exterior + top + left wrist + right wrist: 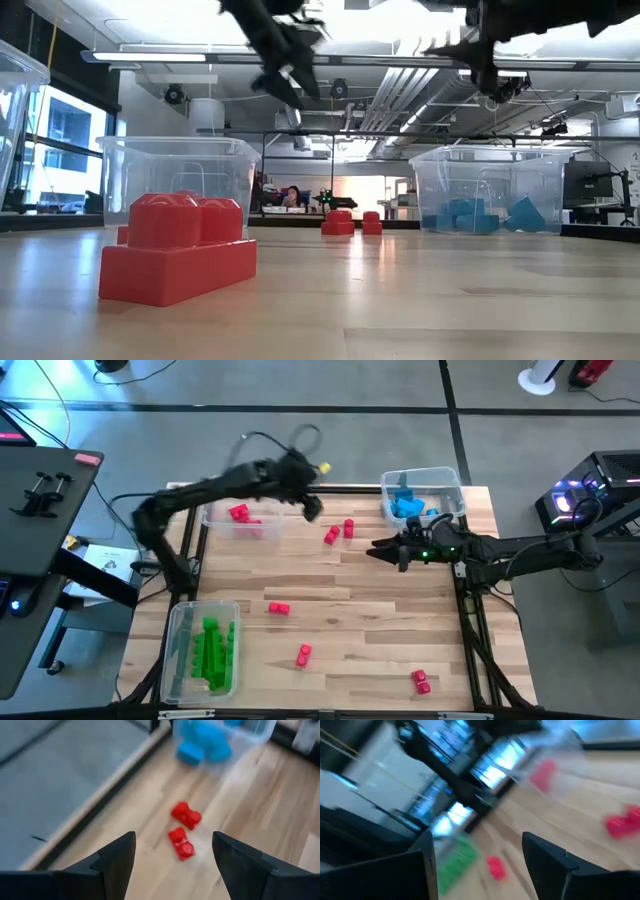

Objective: Sort blocks
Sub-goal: Put the red game piece into the top left transparent bin

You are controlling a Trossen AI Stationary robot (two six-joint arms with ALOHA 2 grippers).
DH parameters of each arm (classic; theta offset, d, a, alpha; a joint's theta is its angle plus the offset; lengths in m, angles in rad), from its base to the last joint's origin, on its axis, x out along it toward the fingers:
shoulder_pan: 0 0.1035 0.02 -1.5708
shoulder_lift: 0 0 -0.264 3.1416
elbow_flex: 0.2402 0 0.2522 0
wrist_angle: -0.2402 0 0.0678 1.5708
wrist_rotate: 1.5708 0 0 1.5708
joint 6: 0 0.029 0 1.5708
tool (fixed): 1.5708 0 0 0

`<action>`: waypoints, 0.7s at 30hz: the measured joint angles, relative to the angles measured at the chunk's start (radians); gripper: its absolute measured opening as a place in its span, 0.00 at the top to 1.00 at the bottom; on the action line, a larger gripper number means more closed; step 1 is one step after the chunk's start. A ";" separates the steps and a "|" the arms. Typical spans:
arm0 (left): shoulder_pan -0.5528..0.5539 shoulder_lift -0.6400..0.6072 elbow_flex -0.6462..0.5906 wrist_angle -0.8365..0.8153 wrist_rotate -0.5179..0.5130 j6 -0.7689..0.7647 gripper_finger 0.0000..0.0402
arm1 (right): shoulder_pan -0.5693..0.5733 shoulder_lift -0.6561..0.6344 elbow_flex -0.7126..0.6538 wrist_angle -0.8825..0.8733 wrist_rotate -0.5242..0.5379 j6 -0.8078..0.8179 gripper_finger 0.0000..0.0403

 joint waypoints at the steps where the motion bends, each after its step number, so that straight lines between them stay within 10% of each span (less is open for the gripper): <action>1: -0.014 0.052 0.029 -0.016 -0.005 -0.021 0.38 | 0.000 0.000 0.000 0.039 -0.007 0.000 0.56; 21: -0.084 0.503 0.124 -0.020 0.031 -0.260 0.38 | 0.000 0.000 0.001 0.191 -0.024 -0.045 0.56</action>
